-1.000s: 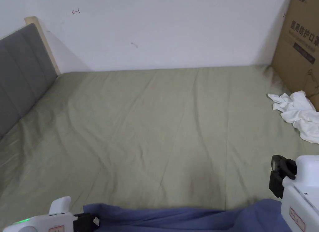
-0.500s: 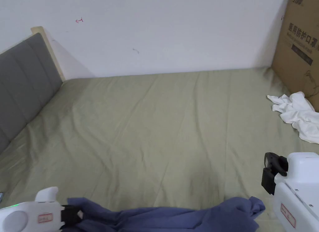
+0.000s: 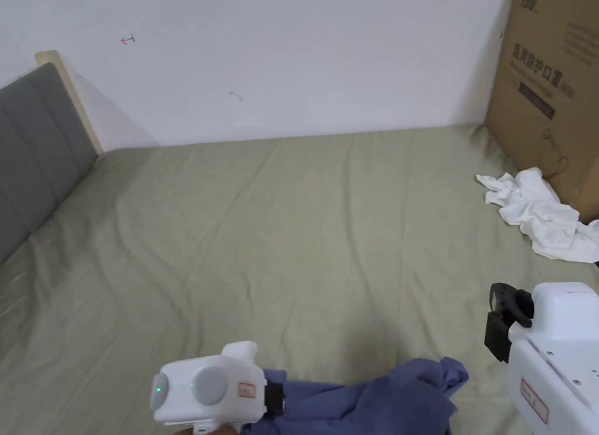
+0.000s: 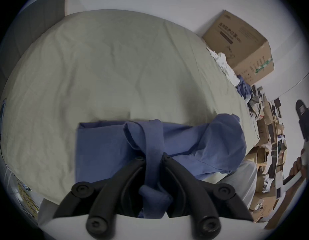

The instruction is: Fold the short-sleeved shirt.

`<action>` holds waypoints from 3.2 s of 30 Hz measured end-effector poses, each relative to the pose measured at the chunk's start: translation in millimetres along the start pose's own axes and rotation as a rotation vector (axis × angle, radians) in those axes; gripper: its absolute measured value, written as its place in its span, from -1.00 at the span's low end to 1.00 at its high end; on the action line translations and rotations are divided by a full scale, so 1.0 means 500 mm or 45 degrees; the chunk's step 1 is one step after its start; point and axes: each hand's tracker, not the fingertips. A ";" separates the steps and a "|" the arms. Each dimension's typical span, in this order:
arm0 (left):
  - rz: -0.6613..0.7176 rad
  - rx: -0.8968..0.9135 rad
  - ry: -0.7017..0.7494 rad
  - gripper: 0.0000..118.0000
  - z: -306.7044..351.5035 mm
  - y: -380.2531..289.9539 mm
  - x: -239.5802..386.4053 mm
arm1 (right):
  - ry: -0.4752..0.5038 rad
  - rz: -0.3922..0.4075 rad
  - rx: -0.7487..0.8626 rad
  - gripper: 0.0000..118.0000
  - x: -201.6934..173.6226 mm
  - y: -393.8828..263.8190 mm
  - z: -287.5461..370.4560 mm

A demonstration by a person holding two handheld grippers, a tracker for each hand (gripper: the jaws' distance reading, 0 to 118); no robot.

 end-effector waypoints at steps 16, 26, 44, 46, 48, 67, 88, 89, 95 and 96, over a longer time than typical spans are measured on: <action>-0.008 0.185 -0.093 0.97 0.079 -0.019 0.027 | -0.028 -0.015 0.006 -0.94 0.021 0.003 0.014; -0.026 0.413 0.164 1.00 0.151 -0.028 -0.076 | 0.001 -0.007 0.024 -0.94 0.003 0.015 0.017; -0.220 0.191 0.187 -0.85 -0.086 -0.121 0.031 | -0.039 -0.021 -0.020 -0.94 0.040 0.003 0.012; -0.228 0.159 0.212 -0.85 -0.110 -0.124 0.051 | -0.047 -0.025 -0.023 -0.94 0.046 0.002 0.014; -0.278 0.198 0.217 -0.85 -0.115 -0.125 0.074 | -0.059 -0.025 -0.025 -0.94 0.052 -0.001 0.017; 0.195 0.383 -0.267 -0.85 0.101 -0.051 -0.087 | -0.008 -0.014 -0.025 -0.94 0.019 0.004 0.013; 0.314 0.165 -0.361 0.80 -0.012 -0.066 -0.304 | -0.004 0.021 -0.093 -0.94 -0.014 -0.014 -0.013; 0.306 0.145 -0.392 0.75 -0.021 -0.067 -0.302 | -0.008 0.023 -0.095 -0.94 -0.013 -0.014 -0.014; 0.227 0.127 -0.363 -0.33 -0.049 -0.075 -0.283 | -0.026 0.019 -0.102 -0.94 -0.003 -0.016 -0.015; 0.243 0.123 -0.373 -0.43 -0.048 -0.074 -0.286 | -0.028 0.020 -0.104 -0.94 -0.001 -0.016 -0.014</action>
